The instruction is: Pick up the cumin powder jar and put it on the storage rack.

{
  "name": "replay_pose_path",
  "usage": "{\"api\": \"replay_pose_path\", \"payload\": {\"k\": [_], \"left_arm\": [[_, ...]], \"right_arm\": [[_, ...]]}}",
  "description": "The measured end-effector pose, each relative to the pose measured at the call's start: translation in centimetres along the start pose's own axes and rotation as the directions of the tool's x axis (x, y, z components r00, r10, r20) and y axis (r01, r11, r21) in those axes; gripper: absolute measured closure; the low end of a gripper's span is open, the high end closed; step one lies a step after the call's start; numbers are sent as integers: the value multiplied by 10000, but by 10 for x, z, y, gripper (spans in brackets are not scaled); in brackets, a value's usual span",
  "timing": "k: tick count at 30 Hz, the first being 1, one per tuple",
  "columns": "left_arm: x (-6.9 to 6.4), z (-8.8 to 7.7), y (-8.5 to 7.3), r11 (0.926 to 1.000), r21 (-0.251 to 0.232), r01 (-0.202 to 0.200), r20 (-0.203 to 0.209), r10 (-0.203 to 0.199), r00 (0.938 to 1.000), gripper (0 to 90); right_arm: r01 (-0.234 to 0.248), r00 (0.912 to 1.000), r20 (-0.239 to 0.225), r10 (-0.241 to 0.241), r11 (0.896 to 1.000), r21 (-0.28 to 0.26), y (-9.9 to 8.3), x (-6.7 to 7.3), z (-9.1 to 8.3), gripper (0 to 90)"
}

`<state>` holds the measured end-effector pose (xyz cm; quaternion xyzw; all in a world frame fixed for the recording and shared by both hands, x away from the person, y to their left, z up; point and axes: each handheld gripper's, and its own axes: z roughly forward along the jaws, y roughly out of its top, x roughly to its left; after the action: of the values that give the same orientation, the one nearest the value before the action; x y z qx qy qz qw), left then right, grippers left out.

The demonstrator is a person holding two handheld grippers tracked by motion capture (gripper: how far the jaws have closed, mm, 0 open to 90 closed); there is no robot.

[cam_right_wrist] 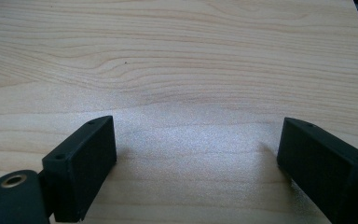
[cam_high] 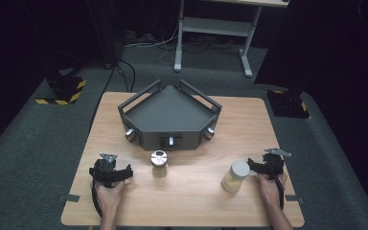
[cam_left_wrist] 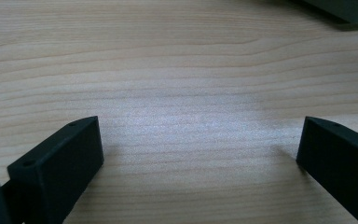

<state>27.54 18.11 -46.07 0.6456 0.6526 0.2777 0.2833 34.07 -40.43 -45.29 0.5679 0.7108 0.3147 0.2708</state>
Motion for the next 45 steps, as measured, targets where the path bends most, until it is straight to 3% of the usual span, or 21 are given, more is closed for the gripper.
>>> {"api": "replay_pose_path", "payload": {"k": [4, 7, 12, 23, 25, 26, 27, 28, 29, 32, 33, 34, 43, 44, 45], "left_arm": [[-1, -1, -1, 10000, -21, 2, 22, -2, 10000, 7], [-2, -5, -4, 9994, -131, -320, 52, 321, 9995, 9], [3, -15, -9, 9969, -609, -503, 460, 531, 9975, 3], [11, -27, -13, 9921, -739, -1014, 1410, 1111, 9838, 4], [13, -28, -14, 9913, -723, -1099, 1632, 1204, 9792, 5], [16, -30, -15, 9903, -748, -1169, 1880, 1291, 9737, 5], [16, -30, -15, 9903, -748, -1169, 1880, 1291, 9737, 5], [17, -32, -16, 9890, -791, -1246, 2080, 1386, 9682, 5], [17, -32, -16, 9890, -791, -1246, 2080, 1386, 9682, 5], [17, -34, -18, 9863, -828, -1428, 2382, 1588, 9582, 5], [15, -35, -20, 9835, -875, -1583, 2597, 1759, 9495, 5], [15, -35, -20, 9835, -875, -1583, 2597, 1759, 9495, 5], [10, -36, -22, 9753, -976, -1981, 3344, 2196, 9165, 4], [9, -36, -23, 9744, -1013, -2009, 3478, 2239, 9104, 4], [9, -36, -23, 9744, -1013, -2009, 3478, 2239, 9104, 4]], "right_arm": [[2, 10000, 2, -2, 10000, -2, 0, 0, 0, 111], [2, 10000, 3, -2, 10000, -1, 0, 0, 0, 111], [-2, 10000, 8, 2, 10000, -1, 0, 0, 0, 111], [-1, 10000, 8, 1, 10000, 1, 0, 0, 0, 111], [-5, 10000, 8, 5, 10000, -1, 0, 0, 0, 111], [-2, 10000, 8, 2, 10000, 0, 0, 0, 0, 111], [-2, 10000, 8, 2, 10000, 0, 0, 0, 0, 111], [-3, 10000, 11, 3, 10000, 0, 0, 0, 0, 111], [-3, 10000, 11, 3, 10000, 0, 0, 0, 0, 111], [8, 10000, 15, -8, 10000, -2, 0, 0, 0, 111], [13, 10000, 19, -13, 10000, -5, 0, 0, 0, 112], [13, 10000, 19, -13, 10000, -5, 0, 0, 0, 112], [3, 10000, 22, -3, 10000, 0, 0, 1, 0, 112], [4, 10000, 22, -4, 10000, 0, 0, 1, 0, 112], [4, 10000, 22, -4, 10000, 0, 0, 1, 0, 112]]}}
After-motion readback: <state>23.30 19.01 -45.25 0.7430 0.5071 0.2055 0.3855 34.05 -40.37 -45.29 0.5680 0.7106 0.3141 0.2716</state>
